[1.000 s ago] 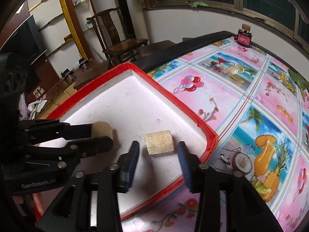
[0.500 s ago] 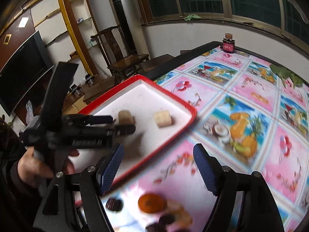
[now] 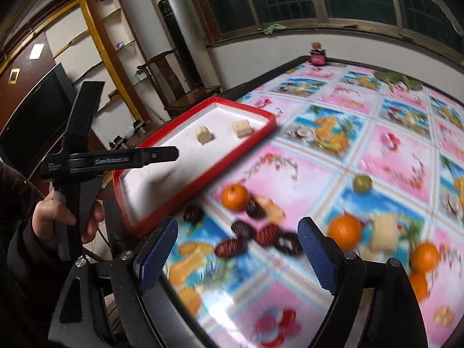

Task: Organize fruits
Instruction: 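Grasp a red date with the left tool while the right tool grasps a white chunk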

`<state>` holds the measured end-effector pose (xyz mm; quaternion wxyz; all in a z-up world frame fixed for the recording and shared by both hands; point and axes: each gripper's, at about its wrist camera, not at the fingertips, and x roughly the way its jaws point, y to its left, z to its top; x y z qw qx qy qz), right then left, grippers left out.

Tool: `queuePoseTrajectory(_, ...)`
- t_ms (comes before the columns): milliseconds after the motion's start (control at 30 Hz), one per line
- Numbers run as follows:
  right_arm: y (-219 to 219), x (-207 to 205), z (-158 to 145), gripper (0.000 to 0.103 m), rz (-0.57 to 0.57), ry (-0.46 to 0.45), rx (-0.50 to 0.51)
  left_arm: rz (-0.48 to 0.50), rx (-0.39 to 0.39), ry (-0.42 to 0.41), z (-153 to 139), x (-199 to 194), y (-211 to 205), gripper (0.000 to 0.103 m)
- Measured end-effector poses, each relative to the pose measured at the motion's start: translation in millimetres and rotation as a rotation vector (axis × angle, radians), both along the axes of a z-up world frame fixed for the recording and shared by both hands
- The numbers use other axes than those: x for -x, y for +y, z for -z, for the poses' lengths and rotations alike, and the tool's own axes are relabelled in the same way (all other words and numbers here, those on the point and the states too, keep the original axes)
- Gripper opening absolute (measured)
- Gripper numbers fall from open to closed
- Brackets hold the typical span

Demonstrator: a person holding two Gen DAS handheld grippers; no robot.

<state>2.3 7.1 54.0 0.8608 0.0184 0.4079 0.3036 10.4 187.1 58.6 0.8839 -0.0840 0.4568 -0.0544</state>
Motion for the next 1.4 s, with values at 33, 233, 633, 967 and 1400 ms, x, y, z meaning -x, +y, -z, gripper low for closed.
queuePoseTrajectory(33, -4.3, 2.4, 0.7, 0.086, 0.007, 0.001, 0.001, 0.007, -0.002, -0.004, -1.0, 5.0, -3.4, 0.083)
queuePoseTrajectory(233, -29.3, 30.6, 8.5, 0.086, 0.059, 0.0, 0.013, 0.057, 0.005, -0.022, -9.6, 31.3, -25.5, 0.083)
queuePoseTrajectory(633, -74.8, 51.9, 9.1, 0.086, 0.187, -0.01, 0.016, 0.24, -0.016, 0.011, 6.9, 51.1, -89.1, 0.083)
queuePoseTrajectory(967, -86.7, 28.2, 29.7, 0.054, 0.275, 0.061, 0.111, 0.264, 0.008, 0.046, 29.0, 48.8, -108.7, 0.077)
queuePoseTrajectory(1400, -92.8, 8.6, 49.2, 0.041, 0.319, 0.106, 0.141, 0.295, -0.039, 0.065, 44.1, 29.1, -124.6, 0.036)
